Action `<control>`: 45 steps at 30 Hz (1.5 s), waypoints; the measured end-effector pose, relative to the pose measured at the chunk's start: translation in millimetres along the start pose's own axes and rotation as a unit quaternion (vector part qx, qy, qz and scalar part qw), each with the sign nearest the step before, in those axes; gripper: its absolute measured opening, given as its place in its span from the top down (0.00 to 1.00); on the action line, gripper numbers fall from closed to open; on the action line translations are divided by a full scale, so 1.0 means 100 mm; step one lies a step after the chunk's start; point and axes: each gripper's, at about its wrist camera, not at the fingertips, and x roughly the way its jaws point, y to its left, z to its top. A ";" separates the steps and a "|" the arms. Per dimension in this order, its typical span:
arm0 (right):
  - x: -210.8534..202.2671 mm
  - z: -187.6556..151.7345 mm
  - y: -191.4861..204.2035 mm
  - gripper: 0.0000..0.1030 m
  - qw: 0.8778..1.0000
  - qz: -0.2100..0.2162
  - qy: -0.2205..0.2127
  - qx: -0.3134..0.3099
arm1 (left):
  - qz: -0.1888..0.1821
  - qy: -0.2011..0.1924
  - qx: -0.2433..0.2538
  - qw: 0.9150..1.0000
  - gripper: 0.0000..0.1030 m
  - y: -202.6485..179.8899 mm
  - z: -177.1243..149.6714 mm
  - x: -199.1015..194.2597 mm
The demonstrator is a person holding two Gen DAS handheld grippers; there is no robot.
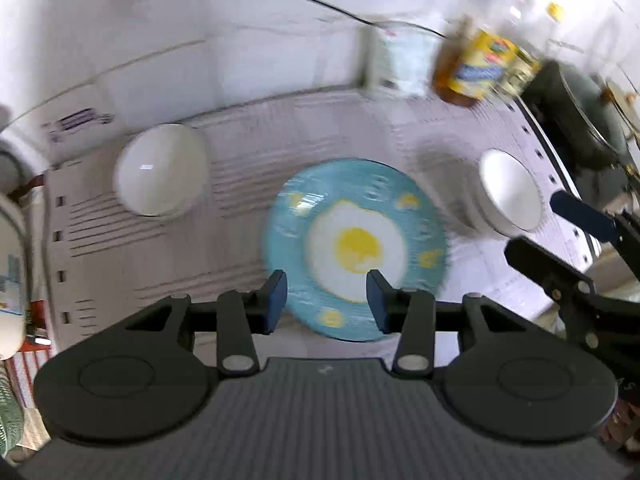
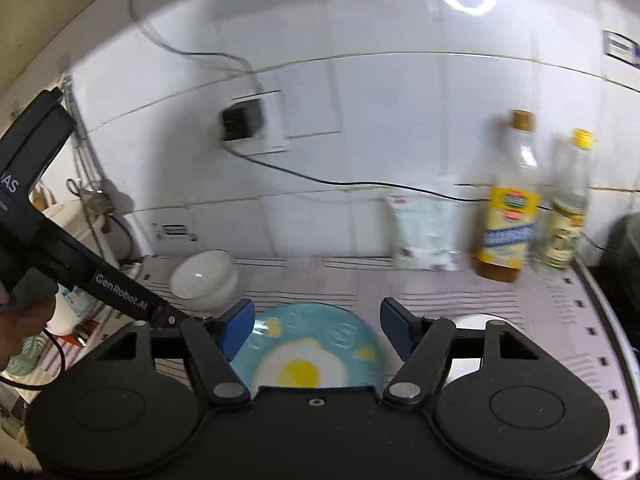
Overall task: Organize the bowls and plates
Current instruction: 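Move both grippers to the white bowl by the rice cooker and grasp its rim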
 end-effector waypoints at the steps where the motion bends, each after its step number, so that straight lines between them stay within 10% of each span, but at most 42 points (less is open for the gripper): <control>1: 0.06 0.01 0.08 0.27 1.000 0.001 0.001 -0.002 | 0.004 -0.009 -0.006 1.000 0.54 0.16 0.00 -0.03; 13: 1.38 0.13 0.92 0.27 0.997 0.064 0.036 0.021 | 0.046 -0.069 -0.080 0.993 0.47 1.64 0.15 0.25; 29: 2.78 -0.04 1.15 0.45 0.992 0.028 0.091 0.077 | 0.044 -0.053 -0.142 0.987 0.48 2.27 0.36 1.26; 36: 3.04 -0.03 1.20 0.80 0.989 -0.015 0.127 0.074 | 0.032 -0.037 -0.144 0.988 0.69 2.31 0.42 1.45; 40: 3.09 -0.02 1.22 0.82 0.986 -0.032 0.143 0.077 | 0.008 -0.035 -0.139 0.990 0.92 2.28 0.43 1.48; 45: 3.03 0.02 1.17 0.82 0.983 -0.025 0.150 0.100 | 0.017 -0.023 -0.134 0.991 0.92 2.21 0.45 1.46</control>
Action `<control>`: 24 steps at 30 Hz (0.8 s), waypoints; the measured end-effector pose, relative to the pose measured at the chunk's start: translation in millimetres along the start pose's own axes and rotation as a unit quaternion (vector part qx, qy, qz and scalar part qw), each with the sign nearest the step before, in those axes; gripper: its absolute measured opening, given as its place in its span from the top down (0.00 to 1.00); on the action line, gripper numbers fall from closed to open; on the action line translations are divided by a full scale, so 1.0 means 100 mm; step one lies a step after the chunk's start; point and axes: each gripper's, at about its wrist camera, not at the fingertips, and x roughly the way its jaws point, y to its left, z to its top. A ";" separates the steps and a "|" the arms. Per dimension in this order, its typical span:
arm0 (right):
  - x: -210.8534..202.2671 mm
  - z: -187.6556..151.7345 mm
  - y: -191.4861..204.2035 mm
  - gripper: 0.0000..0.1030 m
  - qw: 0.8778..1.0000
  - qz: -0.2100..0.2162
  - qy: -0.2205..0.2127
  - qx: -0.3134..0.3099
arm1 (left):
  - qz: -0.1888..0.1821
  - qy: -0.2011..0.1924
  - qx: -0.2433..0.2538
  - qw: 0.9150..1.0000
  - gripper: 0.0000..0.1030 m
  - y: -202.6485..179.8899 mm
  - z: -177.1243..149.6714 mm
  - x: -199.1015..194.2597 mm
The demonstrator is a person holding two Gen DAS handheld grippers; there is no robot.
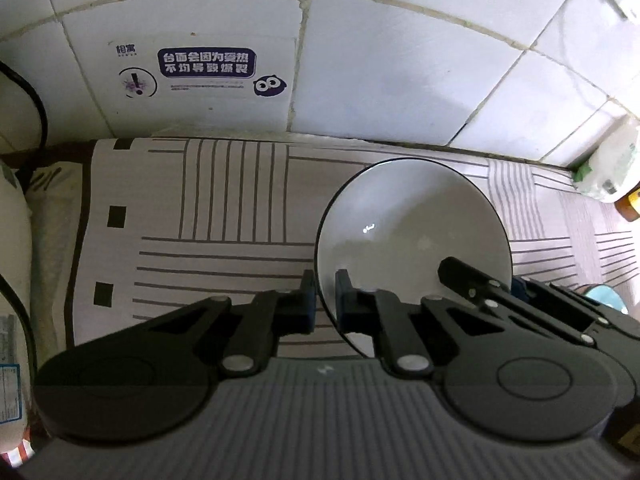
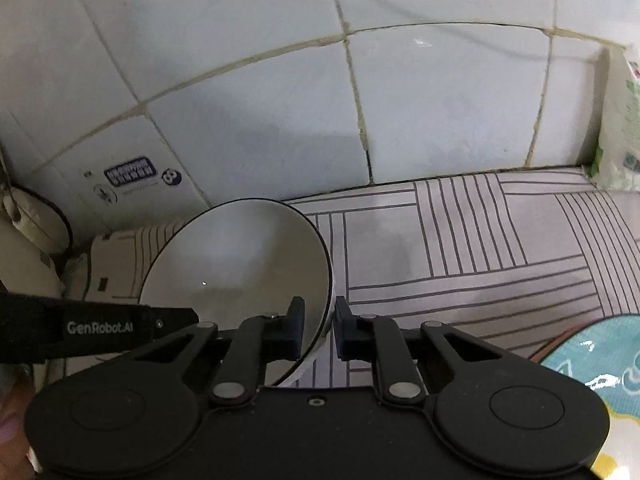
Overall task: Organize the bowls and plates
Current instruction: 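Move both grippers to the white bowl by the rice cooker and grasp its rim, then carry the held bowl and lower it onto the two stacked bowls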
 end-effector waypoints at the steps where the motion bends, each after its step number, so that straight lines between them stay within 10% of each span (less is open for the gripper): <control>1: -0.02 0.00 -0.01 0.82 1.000 0.005 -0.002 0.004 | -0.002 0.002 0.000 1.000 0.92 0.01 0.01 -0.03; 24: -1.31 0.00 -0.46 0.81 0.995 0.055 -0.081 0.024 | -0.015 -0.059 0.095 0.994 0.90 -0.90 -0.20 -1.15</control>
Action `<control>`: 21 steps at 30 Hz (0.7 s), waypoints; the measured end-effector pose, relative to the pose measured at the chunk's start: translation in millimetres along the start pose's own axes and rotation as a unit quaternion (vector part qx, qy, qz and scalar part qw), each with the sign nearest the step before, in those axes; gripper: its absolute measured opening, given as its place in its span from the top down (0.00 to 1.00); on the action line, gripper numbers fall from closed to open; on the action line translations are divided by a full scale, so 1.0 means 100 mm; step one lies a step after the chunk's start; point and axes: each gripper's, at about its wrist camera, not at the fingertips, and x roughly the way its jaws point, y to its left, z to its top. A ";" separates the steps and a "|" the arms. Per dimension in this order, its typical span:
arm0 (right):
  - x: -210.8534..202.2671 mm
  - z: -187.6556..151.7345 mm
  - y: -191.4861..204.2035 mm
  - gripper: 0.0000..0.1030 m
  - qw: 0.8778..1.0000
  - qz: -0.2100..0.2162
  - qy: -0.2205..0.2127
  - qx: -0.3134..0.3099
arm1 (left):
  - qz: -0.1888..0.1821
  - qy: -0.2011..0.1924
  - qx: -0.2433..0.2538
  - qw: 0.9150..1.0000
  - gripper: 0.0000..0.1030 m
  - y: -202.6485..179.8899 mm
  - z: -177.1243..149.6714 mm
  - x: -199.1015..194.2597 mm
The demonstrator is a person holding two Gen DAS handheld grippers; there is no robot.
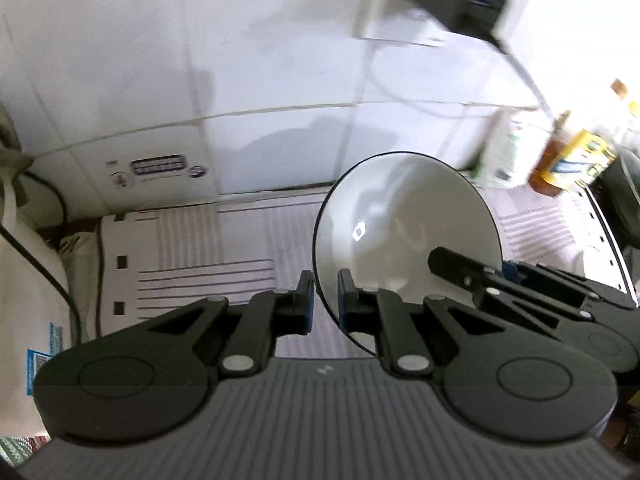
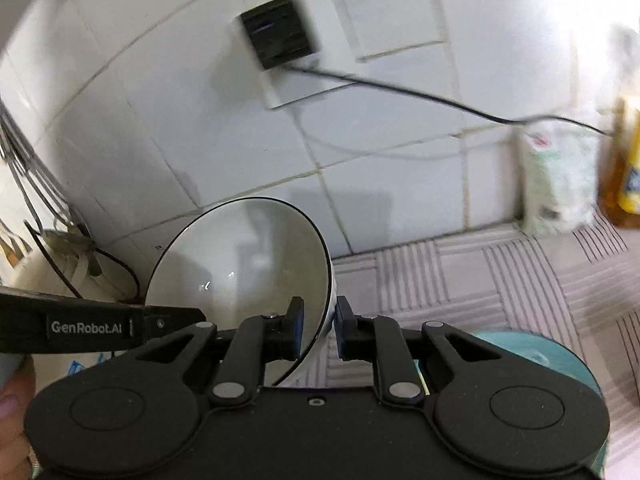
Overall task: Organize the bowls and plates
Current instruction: 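Carry the held bowl and lower it onto the two stacked bowls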
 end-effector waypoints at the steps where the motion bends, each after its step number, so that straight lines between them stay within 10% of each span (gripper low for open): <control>1: -0.07 -0.01 -0.07 0.81 1.000 0.001 -0.001 0.010 | -0.005 0.002 0.005 1.000 0.90 -0.08 -0.01 -0.02; 21: -1.48 0.11 -1.84 0.79 0.994 -0.070 -0.069 0.044 | -0.083 0.035 0.119 0.989 0.90 -2.40 0.11 -0.02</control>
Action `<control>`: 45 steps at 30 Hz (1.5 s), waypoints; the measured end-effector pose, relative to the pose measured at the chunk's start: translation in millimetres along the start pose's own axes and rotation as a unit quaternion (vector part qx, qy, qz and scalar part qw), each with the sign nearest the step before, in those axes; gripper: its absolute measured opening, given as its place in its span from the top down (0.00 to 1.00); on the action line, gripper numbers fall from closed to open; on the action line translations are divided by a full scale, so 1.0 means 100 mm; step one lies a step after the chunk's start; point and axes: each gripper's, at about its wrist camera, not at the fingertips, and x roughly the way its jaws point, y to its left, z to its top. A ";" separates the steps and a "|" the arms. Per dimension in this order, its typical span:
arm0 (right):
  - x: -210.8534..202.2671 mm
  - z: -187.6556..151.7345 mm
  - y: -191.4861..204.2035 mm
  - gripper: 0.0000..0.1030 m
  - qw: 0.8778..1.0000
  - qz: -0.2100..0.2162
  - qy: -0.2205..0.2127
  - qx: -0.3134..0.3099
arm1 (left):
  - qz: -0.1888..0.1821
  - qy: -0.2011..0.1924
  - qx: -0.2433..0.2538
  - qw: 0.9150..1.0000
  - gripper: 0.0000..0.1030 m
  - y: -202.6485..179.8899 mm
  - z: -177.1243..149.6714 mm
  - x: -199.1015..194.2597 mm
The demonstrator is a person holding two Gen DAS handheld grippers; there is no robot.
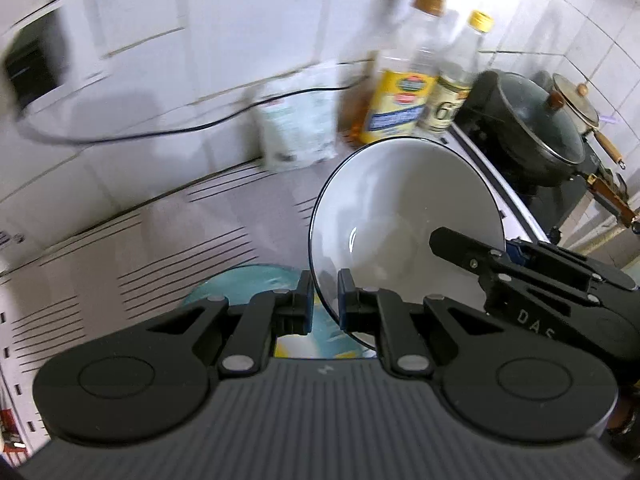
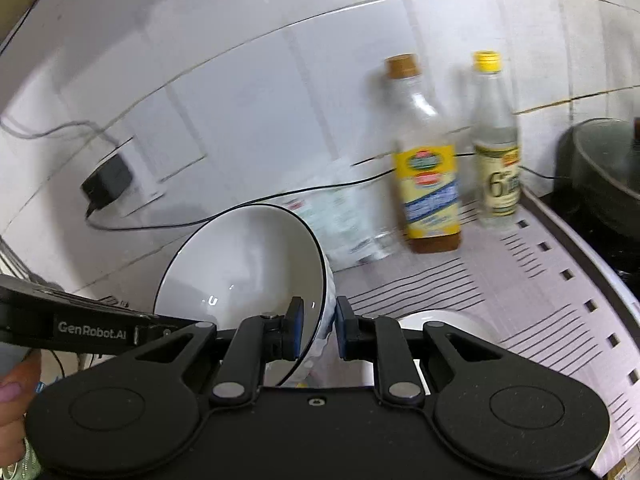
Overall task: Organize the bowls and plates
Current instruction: 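Carry the held bowl and lower it onto the two stacked bowls, then open both grippers and release the bowl onto the stack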
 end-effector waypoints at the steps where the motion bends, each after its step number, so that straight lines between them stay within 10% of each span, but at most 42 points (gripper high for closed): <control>1: 0.00 0.02 -0.09 0.79 1.000 -0.004 0.003 -0.005 | -0.003 0.004 0.003 1.000 0.90 -0.10 0.03 0.04; 29: 0.42 -0.22 -0.87 0.81 0.979 -0.036 0.075 -0.183 | 0.044 0.178 -0.041 0.982 0.87 -0.81 0.16 1.21; 45: 0.52 -0.22 -0.90 0.79 0.972 -0.047 0.074 -0.220 | 0.019 0.151 -0.092 0.984 0.86 -0.72 0.07 1.14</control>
